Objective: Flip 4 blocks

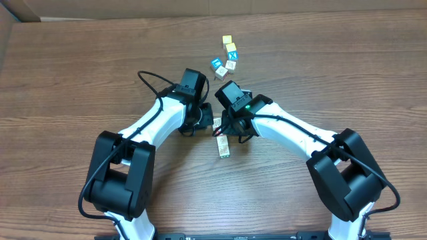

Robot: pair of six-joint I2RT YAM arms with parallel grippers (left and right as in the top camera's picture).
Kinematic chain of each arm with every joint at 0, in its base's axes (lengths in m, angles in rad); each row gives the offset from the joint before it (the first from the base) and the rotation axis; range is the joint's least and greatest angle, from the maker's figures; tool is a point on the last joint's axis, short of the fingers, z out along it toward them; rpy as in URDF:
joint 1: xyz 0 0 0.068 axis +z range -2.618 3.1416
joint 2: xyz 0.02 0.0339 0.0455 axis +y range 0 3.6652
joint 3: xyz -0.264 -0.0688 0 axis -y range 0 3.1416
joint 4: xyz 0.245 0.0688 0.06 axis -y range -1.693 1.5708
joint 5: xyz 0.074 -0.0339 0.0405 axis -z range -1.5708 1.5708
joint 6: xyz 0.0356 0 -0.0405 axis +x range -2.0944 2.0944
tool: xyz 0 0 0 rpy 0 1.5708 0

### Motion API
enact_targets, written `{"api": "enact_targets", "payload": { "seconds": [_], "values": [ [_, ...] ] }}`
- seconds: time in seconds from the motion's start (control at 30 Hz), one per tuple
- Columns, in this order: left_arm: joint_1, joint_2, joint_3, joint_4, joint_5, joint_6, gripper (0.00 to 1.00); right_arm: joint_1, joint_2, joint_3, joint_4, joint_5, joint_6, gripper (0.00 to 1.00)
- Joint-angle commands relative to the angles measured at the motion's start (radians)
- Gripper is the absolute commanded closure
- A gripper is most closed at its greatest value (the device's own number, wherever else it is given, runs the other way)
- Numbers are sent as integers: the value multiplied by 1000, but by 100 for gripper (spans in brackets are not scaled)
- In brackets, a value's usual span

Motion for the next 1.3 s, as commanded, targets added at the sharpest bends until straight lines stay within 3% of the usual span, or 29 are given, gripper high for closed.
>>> {"api": "enact_targets", "payload": {
  "seconds": [0.0,0.37,1.27],
  "values": [
    [-8,13,17,15,-26,-10,96,-15,3,0,5,57,28,91],
    [-22,13,17,18,-26,-37,96,-115,3,0,2,56,51,91],
    [-26,13,17,18,55,-45,96,-117,3,0,-16,53,50,90]
  ]
}}
